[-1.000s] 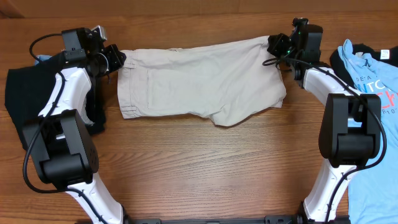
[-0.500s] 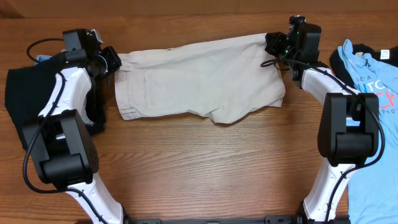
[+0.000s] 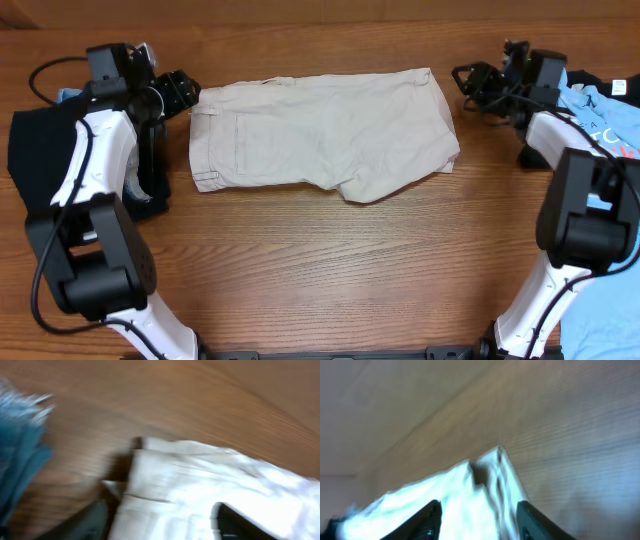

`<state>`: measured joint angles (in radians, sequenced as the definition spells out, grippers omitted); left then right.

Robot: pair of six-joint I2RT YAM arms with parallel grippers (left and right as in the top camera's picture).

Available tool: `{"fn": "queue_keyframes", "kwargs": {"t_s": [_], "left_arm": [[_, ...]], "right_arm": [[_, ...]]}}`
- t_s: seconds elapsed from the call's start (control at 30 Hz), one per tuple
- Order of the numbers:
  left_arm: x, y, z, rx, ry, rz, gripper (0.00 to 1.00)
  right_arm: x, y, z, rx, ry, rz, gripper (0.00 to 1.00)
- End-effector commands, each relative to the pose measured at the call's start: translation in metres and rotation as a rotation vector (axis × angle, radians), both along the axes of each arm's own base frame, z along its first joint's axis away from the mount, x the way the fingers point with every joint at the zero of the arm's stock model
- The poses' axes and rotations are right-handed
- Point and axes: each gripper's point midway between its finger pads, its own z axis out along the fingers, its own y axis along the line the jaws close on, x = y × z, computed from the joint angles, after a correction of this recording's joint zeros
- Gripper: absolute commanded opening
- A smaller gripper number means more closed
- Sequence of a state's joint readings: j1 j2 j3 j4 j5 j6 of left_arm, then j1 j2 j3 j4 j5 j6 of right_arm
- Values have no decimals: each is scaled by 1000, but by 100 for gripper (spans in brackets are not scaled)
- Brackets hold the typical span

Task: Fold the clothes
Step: 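Grasp the folded shorts' top corners with both grippers and adjust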

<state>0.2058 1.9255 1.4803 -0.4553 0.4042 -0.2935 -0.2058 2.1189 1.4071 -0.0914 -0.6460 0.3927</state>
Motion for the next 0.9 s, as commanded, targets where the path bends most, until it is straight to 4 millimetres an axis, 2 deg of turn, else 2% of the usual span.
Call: {"fn": "queue_keyframes", "kwargs": {"t_s": [0.0, 0.03, 0.13, 0.2, 0.33, 0.4, 0.5, 0.53, 0.6, 0.67, 0.77, 0.8, 0.87], "left_arm": [[-8, -62, 44, 29, -108, -256, 36], [-14, -73, 35, 79, -77, -293, 31], [-28, -83, 1, 252, 54, -316, 11], [-36, -89, -24, 321, 132, -345, 10], [-41, -94, -67, 320, 228, -378, 11], [-43, -94, -92, 305, 283, -373, 10], [-46, -88, -117, 320, 340, -356, 9], [-47, -82, -124, 338, 364, -325, 9], [-48, -71, -131, 374, 394, -273, 9], [-45, -61, -131, 400, 396, -230, 9], [-43, -51, -129, 407, 390, -202, 13], [-43, -46, -128, 410, 395, -182, 14], [-42, -36, -126, 408, 396, -160, 16]], "right_arm": [[-24, 44, 42, 95, 20, 142, 33], [-36, 53, 31, 109, 100, 150, 26], [-69, 60, 0, 91, 325, 117, 16], [-98, 56, -25, 3, 490, 79, 13], [-126, 59, -41, -104, 597, 121, 12], [-131, 58, -49, -172, 619, 111, 13], [-121, 48, -64, -273, 584, 49, 16], [-117, 47, -69, -290, 560, 41, 20], [-115, 37, -88, -313, 571, -28, 20], [-122, 24, -111, -343, 622, -107, 20], [-151, -12, -142, -445, 761, -244, 8], [-159, -21, -143, -468, 793, -280, 6], [-176, -57, -138, -568, 859, -376, 4]]}}
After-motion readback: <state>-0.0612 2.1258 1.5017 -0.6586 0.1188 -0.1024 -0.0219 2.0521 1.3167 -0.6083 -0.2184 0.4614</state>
